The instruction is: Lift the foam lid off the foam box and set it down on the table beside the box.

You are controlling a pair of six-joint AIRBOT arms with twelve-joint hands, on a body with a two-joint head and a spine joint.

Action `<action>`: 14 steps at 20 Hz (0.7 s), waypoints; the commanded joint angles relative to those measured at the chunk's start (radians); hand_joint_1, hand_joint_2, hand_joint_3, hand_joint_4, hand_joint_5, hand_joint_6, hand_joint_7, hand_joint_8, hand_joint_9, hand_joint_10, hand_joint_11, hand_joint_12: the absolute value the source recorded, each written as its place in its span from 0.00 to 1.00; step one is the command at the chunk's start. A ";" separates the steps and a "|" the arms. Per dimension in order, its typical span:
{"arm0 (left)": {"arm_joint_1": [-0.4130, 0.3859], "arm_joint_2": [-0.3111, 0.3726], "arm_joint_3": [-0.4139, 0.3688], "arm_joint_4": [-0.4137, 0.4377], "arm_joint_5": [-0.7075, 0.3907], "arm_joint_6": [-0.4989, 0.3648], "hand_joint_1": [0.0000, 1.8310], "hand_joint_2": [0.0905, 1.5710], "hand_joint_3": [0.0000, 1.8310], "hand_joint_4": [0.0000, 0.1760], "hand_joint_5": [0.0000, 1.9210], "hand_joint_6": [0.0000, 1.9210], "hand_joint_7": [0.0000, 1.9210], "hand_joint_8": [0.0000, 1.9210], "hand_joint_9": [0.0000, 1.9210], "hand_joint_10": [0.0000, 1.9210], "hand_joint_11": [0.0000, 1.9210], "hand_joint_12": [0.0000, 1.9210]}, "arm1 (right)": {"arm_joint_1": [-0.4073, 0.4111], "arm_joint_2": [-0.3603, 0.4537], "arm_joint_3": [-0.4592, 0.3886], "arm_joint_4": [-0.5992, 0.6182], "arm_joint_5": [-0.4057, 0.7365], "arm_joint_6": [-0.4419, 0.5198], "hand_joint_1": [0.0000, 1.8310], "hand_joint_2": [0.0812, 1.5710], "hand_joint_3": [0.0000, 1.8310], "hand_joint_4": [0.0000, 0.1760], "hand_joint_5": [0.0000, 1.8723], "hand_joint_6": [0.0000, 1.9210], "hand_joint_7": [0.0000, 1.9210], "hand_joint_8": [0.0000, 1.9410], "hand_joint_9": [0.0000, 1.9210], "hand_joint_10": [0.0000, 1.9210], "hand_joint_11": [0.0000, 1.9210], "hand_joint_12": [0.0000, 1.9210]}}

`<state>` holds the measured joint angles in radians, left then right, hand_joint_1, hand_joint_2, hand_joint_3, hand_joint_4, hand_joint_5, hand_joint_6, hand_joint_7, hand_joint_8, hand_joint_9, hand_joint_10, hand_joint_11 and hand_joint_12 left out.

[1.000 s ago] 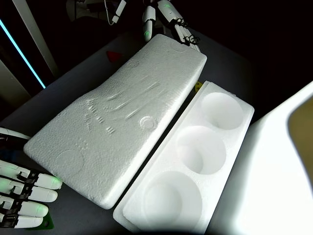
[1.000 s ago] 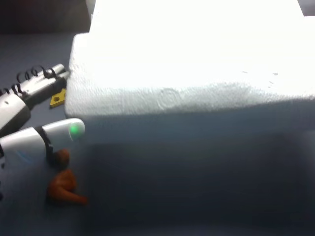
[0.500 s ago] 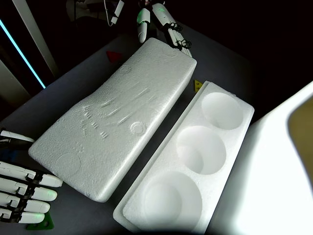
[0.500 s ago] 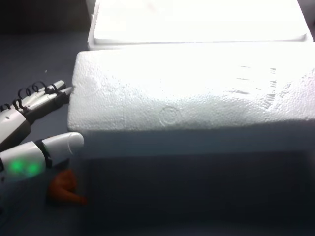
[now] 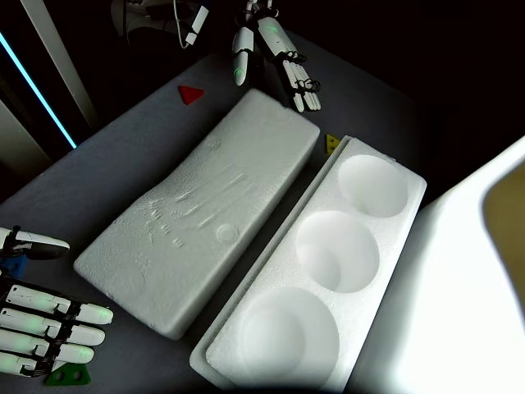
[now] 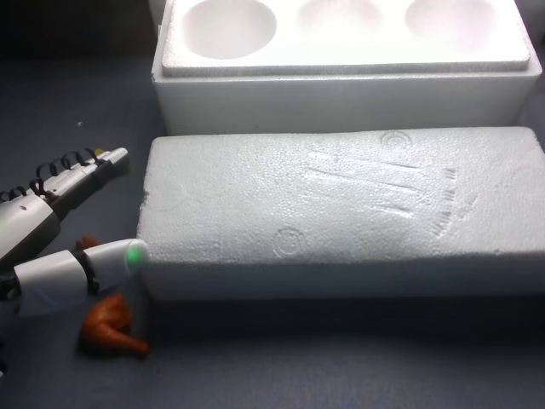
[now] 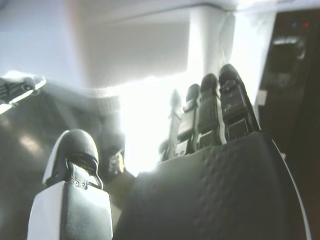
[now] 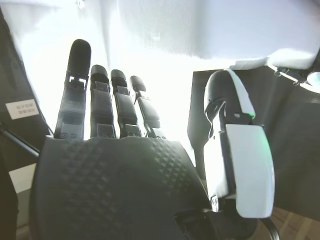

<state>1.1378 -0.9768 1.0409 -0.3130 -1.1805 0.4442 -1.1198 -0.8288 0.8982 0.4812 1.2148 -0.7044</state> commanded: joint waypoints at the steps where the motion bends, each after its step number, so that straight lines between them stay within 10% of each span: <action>1: -0.001 0.004 0.009 -0.012 -0.112 0.002 0.15 0.70 0.00 0.00 0.00 0.00 0.00 0.00 0.00 0.00 0.00 0.00 | 0.000 0.007 0.006 0.009 0.114 0.007 0.24 0.75 0.00 0.00 0.00 0.00 0.00 0.00 0.00 0.00 0.00 0.63; 8: -0.001 0.033 0.001 -0.020 -0.173 0.015 0.15 0.70 0.00 0.07 0.00 0.00 0.00 0.00 0.00 0.00 0.00 0.00 | 0.002 0.035 -0.009 -0.004 0.185 0.007 0.21 0.75 0.00 0.00 0.00 0.00 0.00 0.00 0.00 0.00 0.00 0.40; 9: -0.009 0.040 -0.002 -0.011 -0.182 0.020 0.13 0.71 0.00 0.06 0.00 0.00 0.00 0.00 0.00 0.00 0.00 0.00 | 0.007 0.043 -0.013 -0.016 0.199 0.006 0.18 0.78 0.00 0.00 0.00 0.00 0.00 0.00 0.00 0.00 0.00 0.08; 10: -0.020 0.045 -0.001 0.005 -0.188 0.024 0.11 0.72 0.00 0.23 0.00 0.00 0.00 0.00 0.00 0.00 0.00 0.00 | 0.014 0.052 -0.017 -0.031 0.212 0.005 0.14 0.80 0.01 0.06 0.00 0.00 0.00 0.00 0.00 0.00 0.00 0.00; 14: -0.092 0.066 0.011 0.081 -0.188 0.036 0.14 0.72 0.00 0.40 0.00 0.00 0.00 0.00 0.00 0.00 0.00 0.00 | 0.080 0.087 -0.030 -0.115 0.232 -0.038 0.13 0.80 0.00 0.23 0.00 0.00 0.00 0.00 0.00 0.00 0.00 0.00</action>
<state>1.0470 -0.9207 1.0489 -0.2222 -1.2453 0.4797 -1.0431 -0.7517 0.8673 0.3645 1.3193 -0.7414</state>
